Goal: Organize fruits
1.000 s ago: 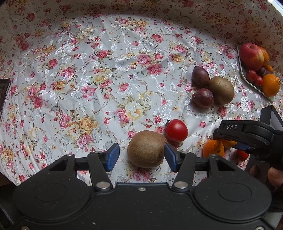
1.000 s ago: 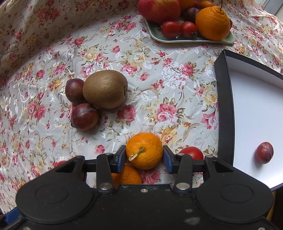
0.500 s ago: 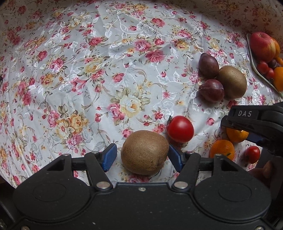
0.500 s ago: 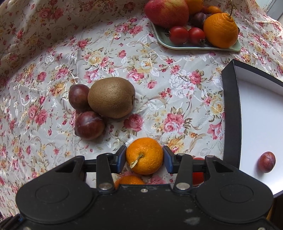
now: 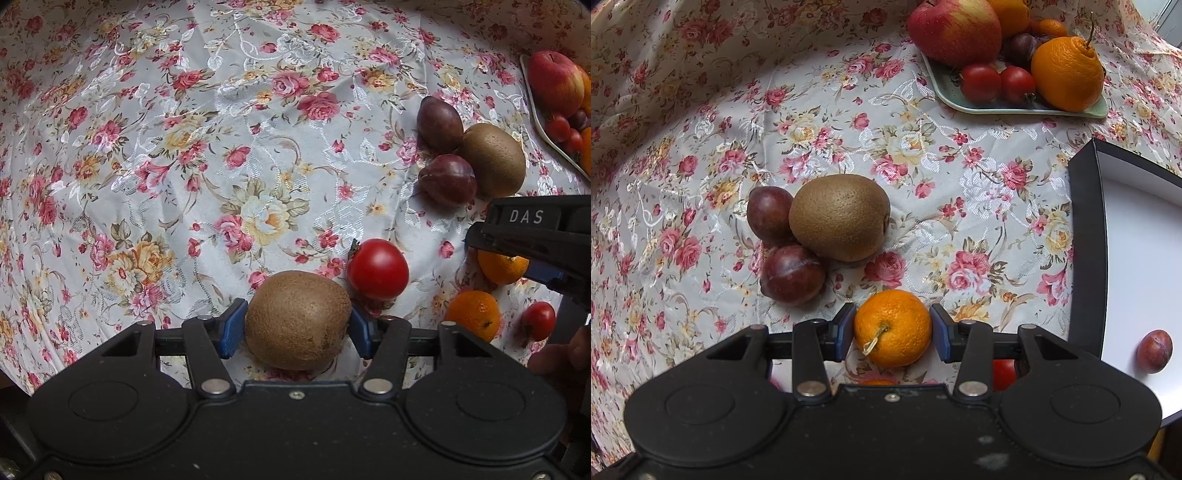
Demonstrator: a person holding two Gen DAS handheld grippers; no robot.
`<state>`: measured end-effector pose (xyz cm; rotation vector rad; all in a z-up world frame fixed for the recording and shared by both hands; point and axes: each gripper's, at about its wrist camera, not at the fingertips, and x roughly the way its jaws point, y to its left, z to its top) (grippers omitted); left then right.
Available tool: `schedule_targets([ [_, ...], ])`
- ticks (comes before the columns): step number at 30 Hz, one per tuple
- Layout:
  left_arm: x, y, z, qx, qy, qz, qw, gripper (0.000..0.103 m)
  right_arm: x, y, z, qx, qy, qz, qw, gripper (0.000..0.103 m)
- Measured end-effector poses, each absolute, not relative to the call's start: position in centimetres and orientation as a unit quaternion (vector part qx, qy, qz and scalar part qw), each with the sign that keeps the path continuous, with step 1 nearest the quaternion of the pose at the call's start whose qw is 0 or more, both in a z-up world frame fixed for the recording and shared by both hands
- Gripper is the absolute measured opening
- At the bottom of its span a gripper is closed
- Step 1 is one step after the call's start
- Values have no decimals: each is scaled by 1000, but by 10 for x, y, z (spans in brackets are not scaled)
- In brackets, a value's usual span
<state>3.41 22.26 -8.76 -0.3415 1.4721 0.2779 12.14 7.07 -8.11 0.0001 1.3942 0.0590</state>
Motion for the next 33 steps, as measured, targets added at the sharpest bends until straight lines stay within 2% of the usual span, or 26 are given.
schedule_targets([
  [8, 36, 236, -76, -177, 663, 157, 710, 61, 128, 55, -75, 76, 662, 40, 745, 45],
  [18, 46, 239, -39, -162, 624, 191, 740, 61, 123, 38, -63, 70, 647, 39, 759, 45],
  [33, 69, 171, -30, -136, 629, 139, 753, 61, 130, -15, -41, 111, 628, 21, 770, 45],
])
